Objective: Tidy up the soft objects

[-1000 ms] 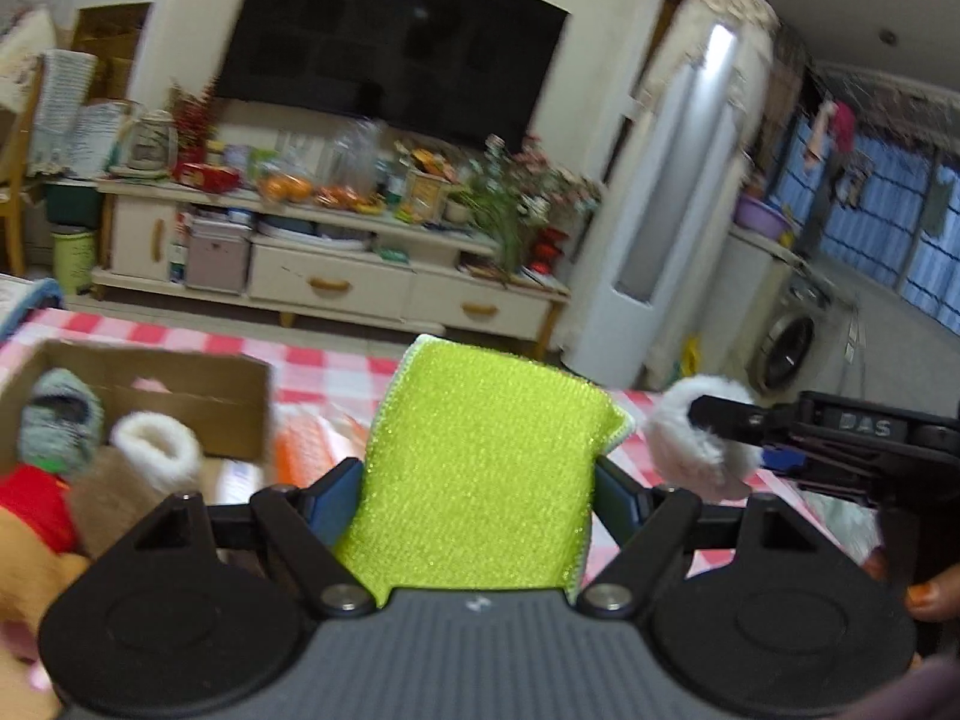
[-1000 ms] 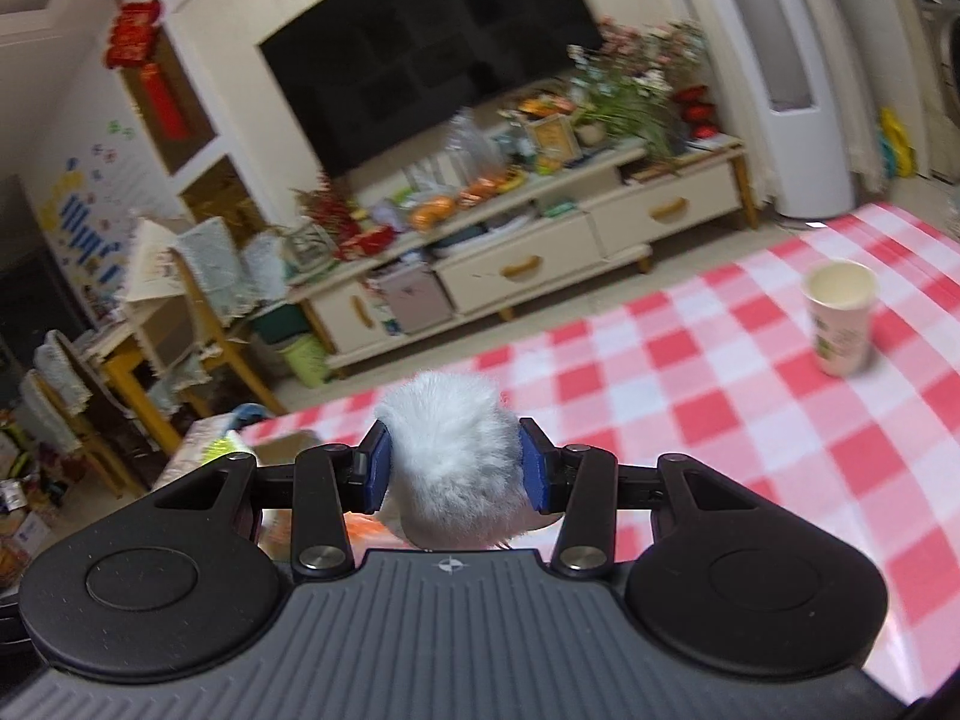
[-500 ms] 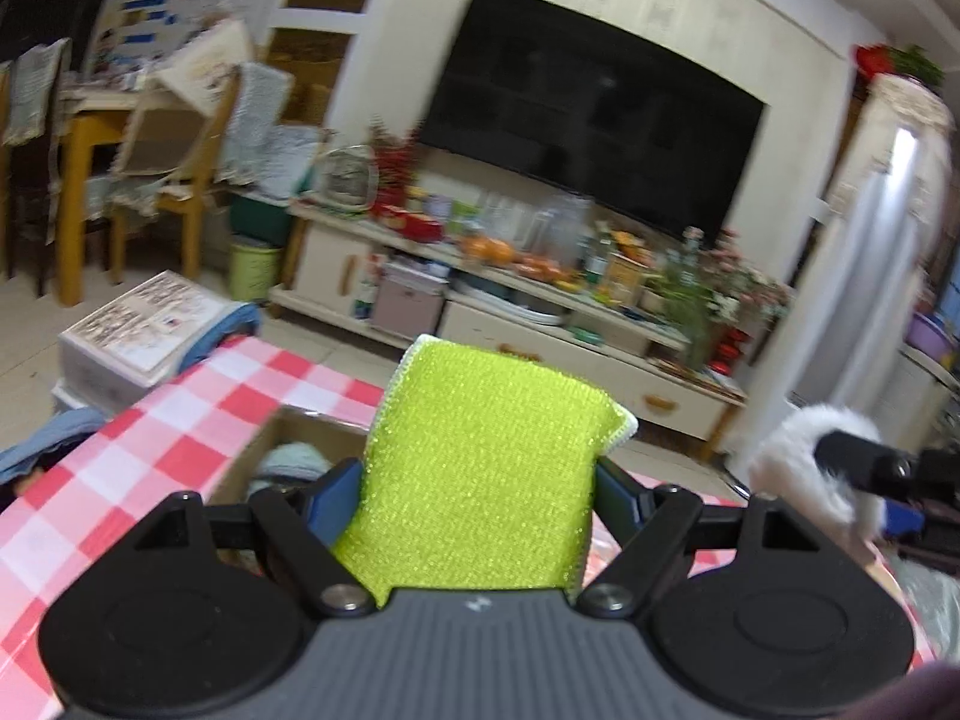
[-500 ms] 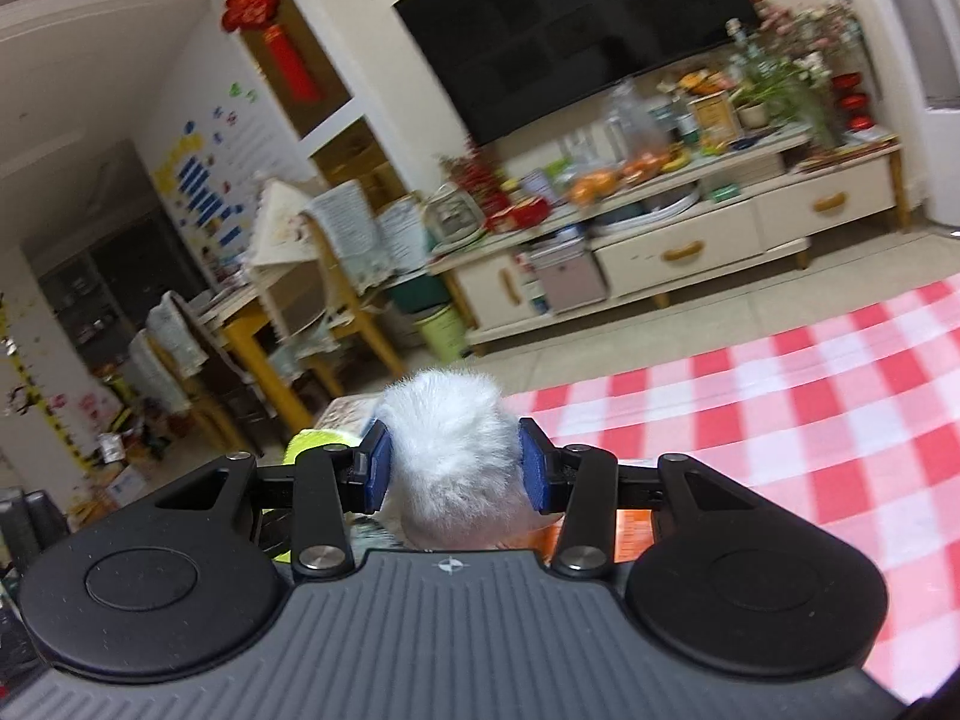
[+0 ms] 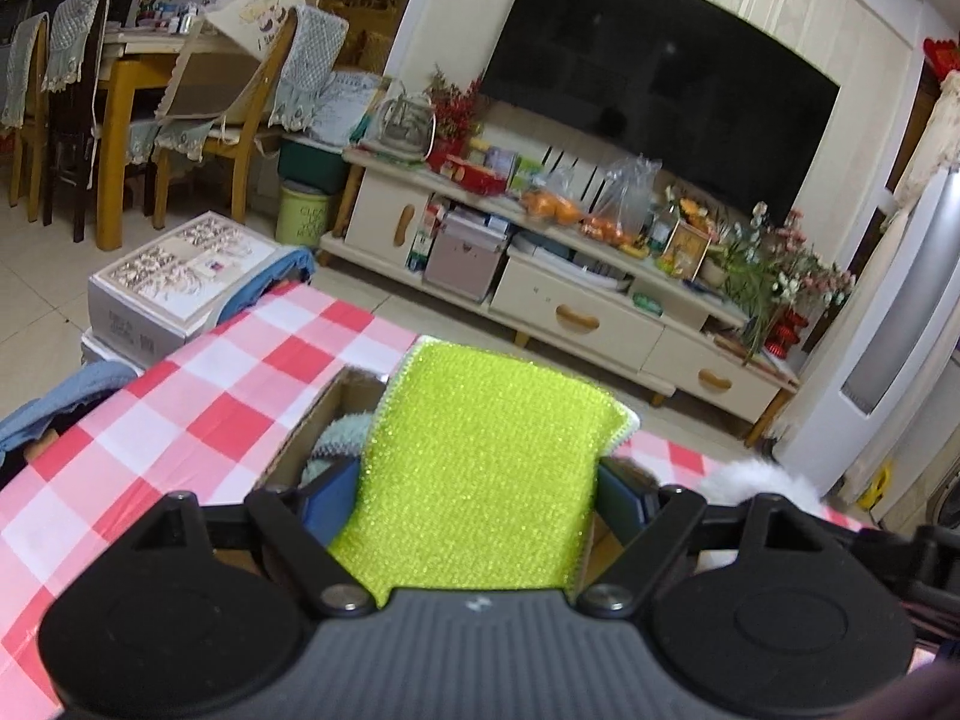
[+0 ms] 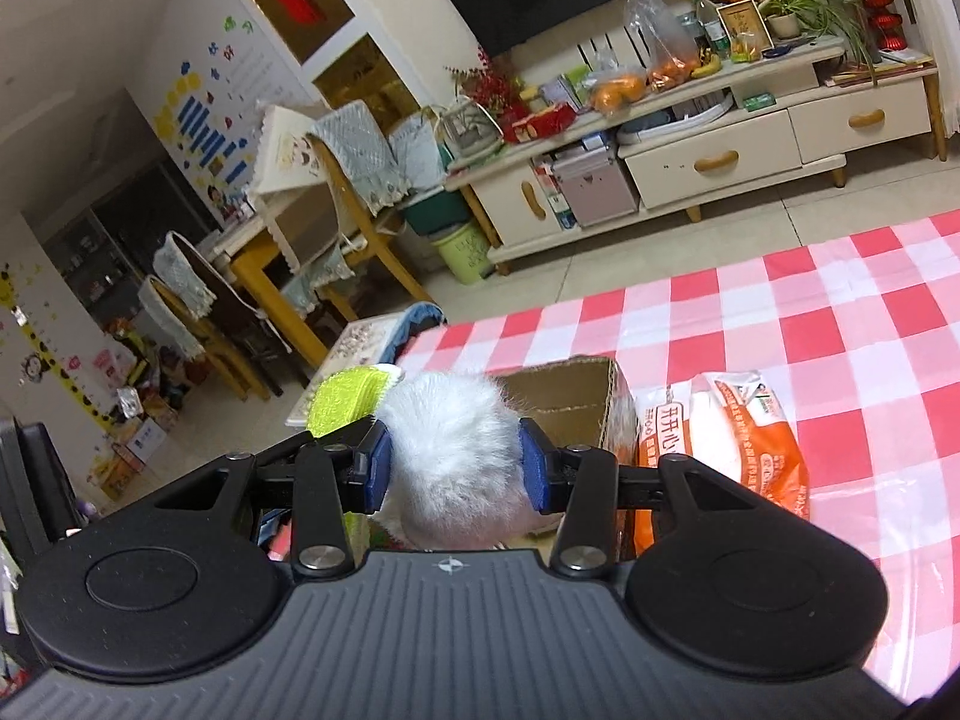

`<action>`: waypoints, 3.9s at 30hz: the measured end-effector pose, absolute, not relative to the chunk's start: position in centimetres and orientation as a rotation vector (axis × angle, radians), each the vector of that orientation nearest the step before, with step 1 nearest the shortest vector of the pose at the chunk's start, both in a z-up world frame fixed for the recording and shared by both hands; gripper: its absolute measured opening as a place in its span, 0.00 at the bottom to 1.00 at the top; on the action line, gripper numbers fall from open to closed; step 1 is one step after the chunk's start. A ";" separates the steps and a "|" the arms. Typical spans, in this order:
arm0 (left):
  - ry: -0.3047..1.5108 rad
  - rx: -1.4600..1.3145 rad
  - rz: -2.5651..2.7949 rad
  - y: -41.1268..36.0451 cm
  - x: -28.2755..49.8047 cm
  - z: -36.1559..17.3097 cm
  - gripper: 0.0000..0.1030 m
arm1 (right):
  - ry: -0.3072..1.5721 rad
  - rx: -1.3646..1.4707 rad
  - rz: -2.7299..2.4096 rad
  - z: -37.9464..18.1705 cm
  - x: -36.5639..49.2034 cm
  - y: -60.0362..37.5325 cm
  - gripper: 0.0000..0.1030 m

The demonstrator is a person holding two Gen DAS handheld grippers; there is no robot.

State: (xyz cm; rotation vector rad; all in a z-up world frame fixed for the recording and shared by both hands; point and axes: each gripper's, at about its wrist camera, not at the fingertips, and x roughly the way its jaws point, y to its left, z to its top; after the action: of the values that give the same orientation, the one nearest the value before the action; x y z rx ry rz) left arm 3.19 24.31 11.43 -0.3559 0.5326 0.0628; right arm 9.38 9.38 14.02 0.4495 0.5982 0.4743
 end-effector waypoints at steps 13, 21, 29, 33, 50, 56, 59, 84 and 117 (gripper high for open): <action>0.566 -0.343 0.094 24.3 3.0 11.4 0.94 | 0.577 0.424 0.426 13.9 6.5 7.8 0.92; 0.487 -0.277 0.101 23.3 0.4 13.5 0.99 | 0.462 0.332 0.319 14.7 2.8 5.8 0.98; 0.495 -0.212 0.127 21.9 -2.3 13.6 0.99 | 0.475 0.298 0.205 14.0 0.4 3.7 0.98; 0.514 -0.199 0.126 21.6 -3.9 13.4 0.99 | 0.495 0.295 0.185 13.8 -1.1 3.0 0.98; 0.572 -0.165 0.134 20.7 -11.8 13.0 0.99 | 0.502 0.152 0.168 13.8 -8.7 4.9 0.98; 0.566 -0.147 0.132 20.7 -14.0 13.3 0.99 | 0.491 0.152 0.173 14.4 -10.8 5.6 0.98; 0.560 -0.145 0.132 20.6 -15.0 13.5 0.99 | 0.483 0.145 0.174 14.7 -11.9 6.0 0.98; 0.488 -0.115 0.161 21.6 -19.6 14.7 0.99 | 0.453 0.069 0.212 15.0 -16.4 8.9 0.98; 0.478 -0.055 0.158 20.0 -18.3 13.5 0.99 | 0.466 0.121 0.193 13.2 -16.1 7.2 0.98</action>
State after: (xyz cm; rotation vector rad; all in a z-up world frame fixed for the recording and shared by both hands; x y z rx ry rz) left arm -18.31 19.98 13.46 -0.0550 0.4782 0.1578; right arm -16.07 7.19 13.24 0.1209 0.4655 0.1927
